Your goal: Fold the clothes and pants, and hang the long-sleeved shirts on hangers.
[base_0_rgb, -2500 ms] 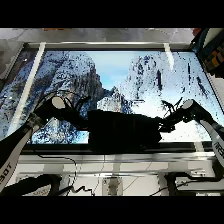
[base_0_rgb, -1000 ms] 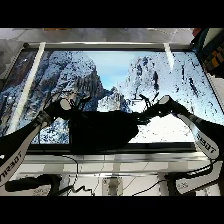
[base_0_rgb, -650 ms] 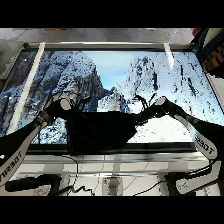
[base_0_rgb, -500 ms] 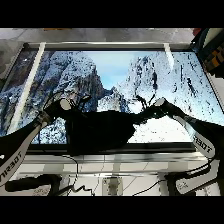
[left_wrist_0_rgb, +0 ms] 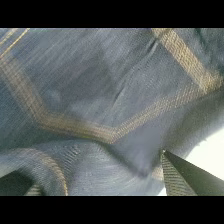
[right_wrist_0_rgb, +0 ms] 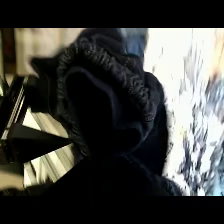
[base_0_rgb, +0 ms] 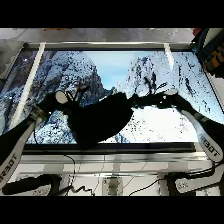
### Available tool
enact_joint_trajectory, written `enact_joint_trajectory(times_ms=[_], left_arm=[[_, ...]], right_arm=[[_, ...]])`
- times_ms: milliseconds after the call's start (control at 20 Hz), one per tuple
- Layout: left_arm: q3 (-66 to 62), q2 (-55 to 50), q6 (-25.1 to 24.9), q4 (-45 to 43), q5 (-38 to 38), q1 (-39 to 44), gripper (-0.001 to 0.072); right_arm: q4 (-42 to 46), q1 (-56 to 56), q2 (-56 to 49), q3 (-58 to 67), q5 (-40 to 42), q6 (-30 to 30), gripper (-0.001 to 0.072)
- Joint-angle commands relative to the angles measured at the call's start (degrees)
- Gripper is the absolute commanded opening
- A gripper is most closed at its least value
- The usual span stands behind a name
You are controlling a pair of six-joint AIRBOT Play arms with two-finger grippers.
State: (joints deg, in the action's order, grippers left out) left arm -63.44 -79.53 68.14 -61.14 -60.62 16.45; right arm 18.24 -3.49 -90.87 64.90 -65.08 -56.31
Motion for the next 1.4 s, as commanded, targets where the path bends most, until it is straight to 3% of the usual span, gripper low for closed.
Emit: enact_joint_trajectory(times_ms=[0, 550, 950, 1100, 1250, 1300, 1350], left_arm=[[-7.63, 4.72, -0.02, -4.35, -1.07, -0.17, 0.0695], [-13.42, 25.51, -0.02, -7.89, 9.90, -0.17, 0.0694], [-13.42, 27.32, 0.00, -9.18, 10.49, -0.17, 0.0694], [-13.40, 27.32, 0.00, -9.14, 10.49, -0.13, 0.0694], [-13.40, 27.32, 0.00, -9.14, 10.49, -0.13, 0.0694], [-13.40, 27.32, 0.00, -9.14, 10.51, -0.13, 0.0694], [-13.40, 27.32, 0.00, -9.14, 10.51, -0.13, 0.0694]], right_arm=[[-0.39, 7.30, 4.35, 1.40, -0.17, -1.88, 0.0037], [8.31, 44.70, 22.18, 1.64, 0.44, -10.62, 0.0037], [51.67, 72.11, 33.86, 1.62, -0.11, -34.86, 0.0037], [62.25, 77.11, 34.03, 1.27, -4.87, -40.48, 0.0037], [65.57, 78.55, 33.99, -0.22, -5.57, -40.76, 0.0052], [65.55, 78.55, 33.70, -0.33, -5.22, -40.74, 0.0246], [65.18, 78.51, 33.42, -0.33, -5.18, -40.72, 0.0619]])
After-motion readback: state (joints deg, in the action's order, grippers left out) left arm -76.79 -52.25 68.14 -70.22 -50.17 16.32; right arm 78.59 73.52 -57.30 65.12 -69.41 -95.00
